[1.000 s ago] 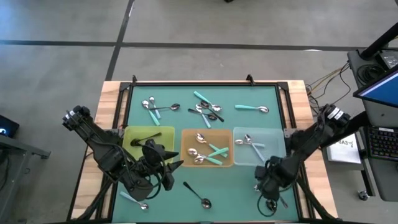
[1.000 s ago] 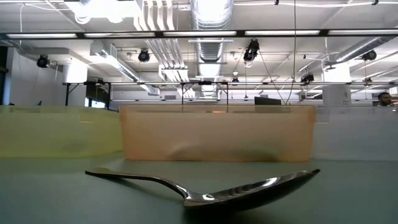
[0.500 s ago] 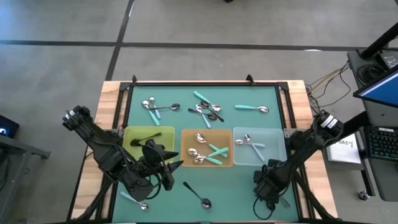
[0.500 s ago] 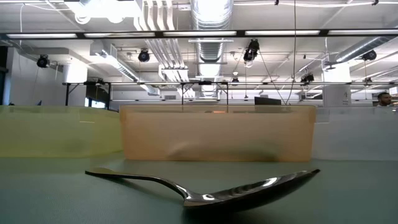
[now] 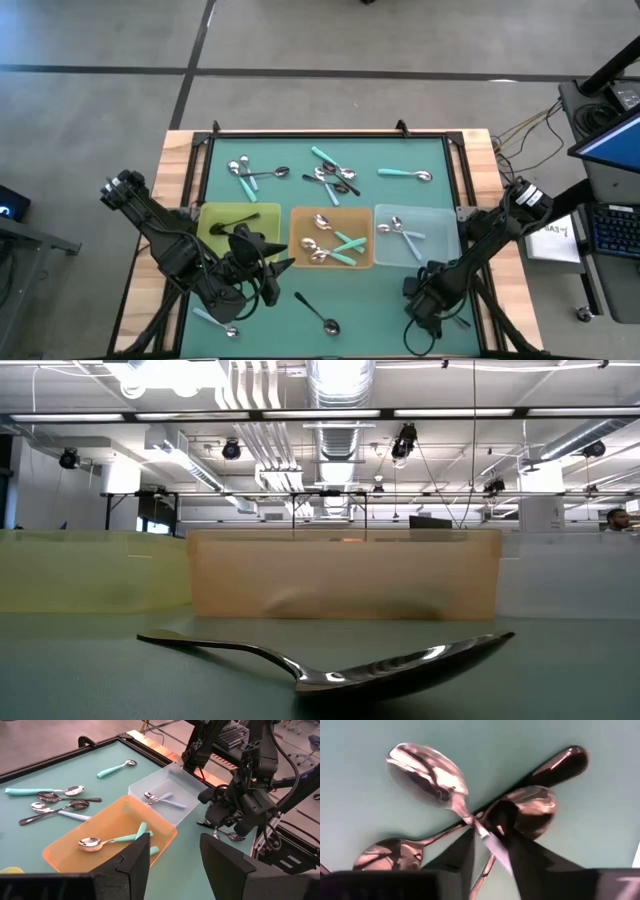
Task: Sort silverware by color (type)
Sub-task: Put the blue spoon into the white bin
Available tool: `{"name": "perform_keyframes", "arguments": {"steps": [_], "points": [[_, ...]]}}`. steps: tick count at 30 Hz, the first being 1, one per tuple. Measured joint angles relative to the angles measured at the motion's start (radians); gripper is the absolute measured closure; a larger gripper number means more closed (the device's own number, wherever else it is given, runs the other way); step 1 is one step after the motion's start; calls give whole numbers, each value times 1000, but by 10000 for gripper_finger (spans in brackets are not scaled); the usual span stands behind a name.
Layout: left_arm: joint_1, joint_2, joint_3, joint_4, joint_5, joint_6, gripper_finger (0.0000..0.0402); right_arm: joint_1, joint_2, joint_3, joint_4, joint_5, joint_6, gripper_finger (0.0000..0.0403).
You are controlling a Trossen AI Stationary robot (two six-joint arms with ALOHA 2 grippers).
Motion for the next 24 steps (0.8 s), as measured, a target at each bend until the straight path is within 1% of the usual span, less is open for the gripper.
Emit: {"name": "perform_keyframes", "arguments": {"steps": [3,4,10,13,15,18,24], "points": [[0,0,0,0,0,0,247,0,-1,0,8,-1,11,368],[0,0,0,0,0,0,247,0,-1,0,7,-4,15,379],[0,0,0,0,0,0,247,1,-23,23,6,-49,18,385],[0,0,0,0,-1,0,247,1,-72,53,-3,-46,17,386],[0,0,0,0,-1,0,247,1,-107,76,-22,-24,15,387],[2,0,0,0,-3,0,247,1,-169,110,-101,52,16,388],[6,0,0,0,-4,0,247,-28,-276,182,-380,327,27,388]]}}
